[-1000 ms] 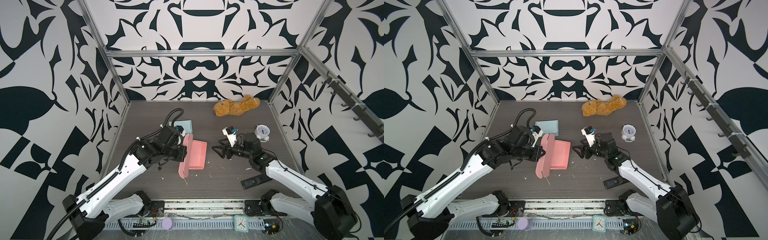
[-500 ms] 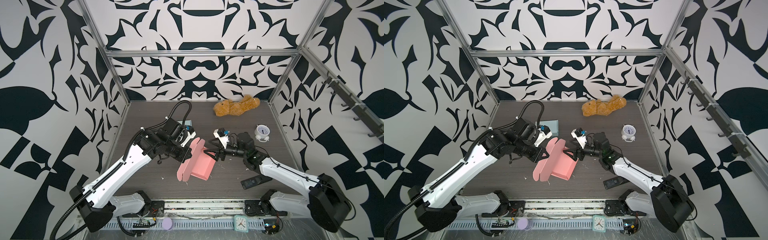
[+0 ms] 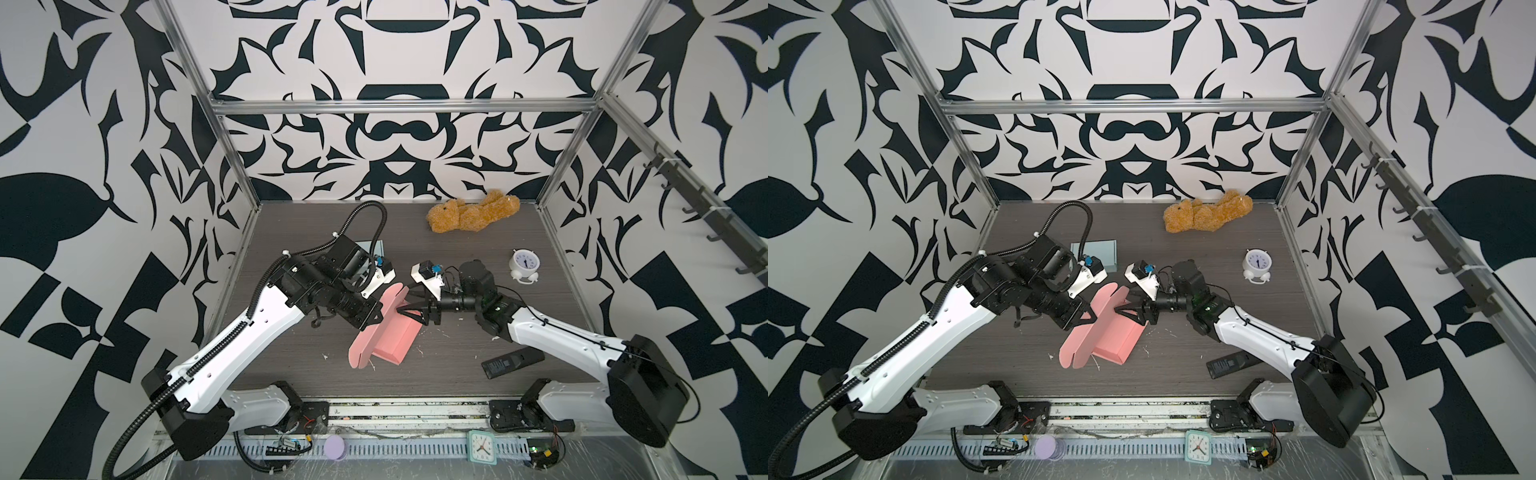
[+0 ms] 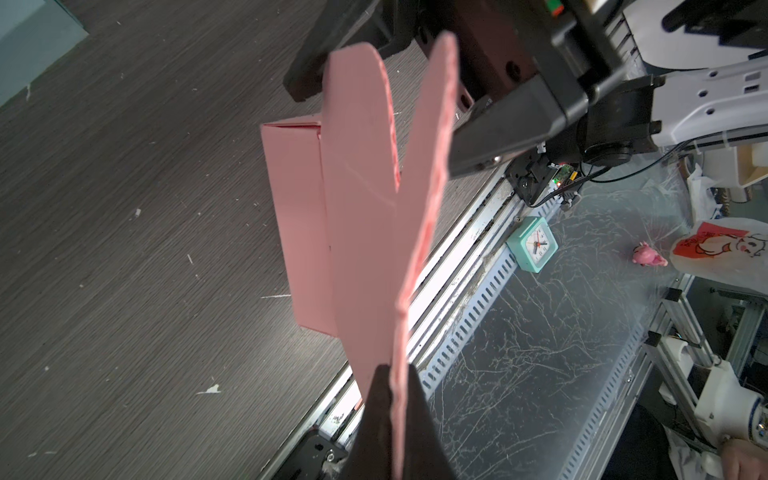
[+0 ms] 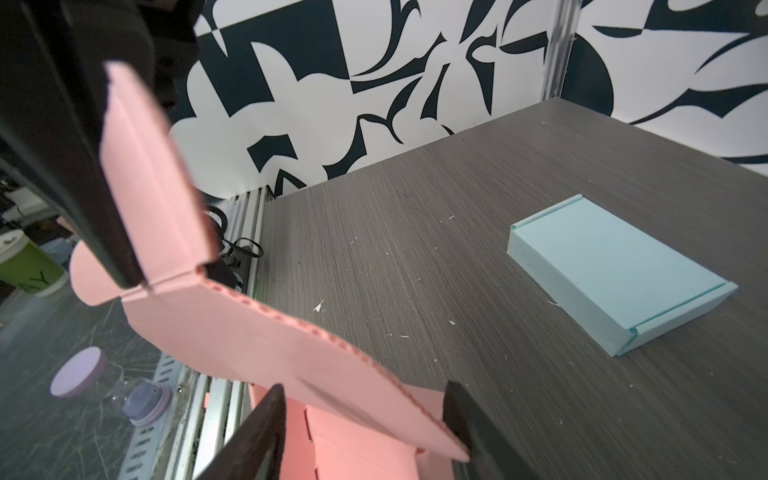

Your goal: Fold the paper box

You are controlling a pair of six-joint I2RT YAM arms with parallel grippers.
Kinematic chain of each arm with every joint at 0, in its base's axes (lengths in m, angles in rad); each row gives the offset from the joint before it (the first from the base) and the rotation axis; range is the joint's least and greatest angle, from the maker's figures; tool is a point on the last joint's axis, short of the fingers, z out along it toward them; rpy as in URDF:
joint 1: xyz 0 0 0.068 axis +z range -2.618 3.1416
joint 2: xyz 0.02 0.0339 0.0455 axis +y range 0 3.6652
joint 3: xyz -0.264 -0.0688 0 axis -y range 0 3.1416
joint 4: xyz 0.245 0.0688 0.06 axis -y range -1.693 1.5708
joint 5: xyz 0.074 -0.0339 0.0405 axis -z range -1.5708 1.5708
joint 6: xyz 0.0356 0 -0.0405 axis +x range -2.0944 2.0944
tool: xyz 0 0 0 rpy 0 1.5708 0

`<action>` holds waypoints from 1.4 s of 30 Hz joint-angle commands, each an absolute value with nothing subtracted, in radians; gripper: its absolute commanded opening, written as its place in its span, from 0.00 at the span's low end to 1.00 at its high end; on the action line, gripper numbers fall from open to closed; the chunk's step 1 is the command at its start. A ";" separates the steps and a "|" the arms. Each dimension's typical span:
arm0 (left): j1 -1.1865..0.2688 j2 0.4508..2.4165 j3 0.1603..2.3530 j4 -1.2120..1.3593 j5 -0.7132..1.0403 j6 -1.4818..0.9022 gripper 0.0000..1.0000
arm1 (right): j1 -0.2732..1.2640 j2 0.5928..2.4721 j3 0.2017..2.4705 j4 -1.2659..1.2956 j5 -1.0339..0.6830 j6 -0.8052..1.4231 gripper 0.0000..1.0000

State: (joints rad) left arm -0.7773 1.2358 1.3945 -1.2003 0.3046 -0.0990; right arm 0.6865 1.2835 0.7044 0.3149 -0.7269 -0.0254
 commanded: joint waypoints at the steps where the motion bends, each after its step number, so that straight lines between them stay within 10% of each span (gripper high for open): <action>1: -0.772 1.246 1.413 -1.256 0.312 -0.074 0.03 | 0.709 1.260 0.747 0.295 -0.746 -0.072 0.55; 9: -0.773 1.252 1.420 -1.286 0.296 -0.052 0.03 | 0.717 1.204 0.710 0.302 -0.719 -0.090 0.44; 19: -0.773 1.226 1.397 -1.309 0.297 -0.029 0.03 | 0.719 1.156 0.683 0.329 -0.690 -0.097 0.66; 36: -0.779 1.235 1.389 -1.308 0.334 -0.030 0.04 | 0.750 1.176 0.707 0.303 -0.729 -0.110 0.51; 42: -0.793 1.241 1.395 -1.313 0.357 -0.024 0.04 | 0.753 1.150 0.686 0.312 -0.659 -0.132 0.59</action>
State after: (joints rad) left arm -0.7860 1.2430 1.3922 -1.2812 0.3256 -0.0437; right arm 0.7433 1.1908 0.6849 0.2806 -0.6769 -0.1123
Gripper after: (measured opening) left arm 0.063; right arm 0.583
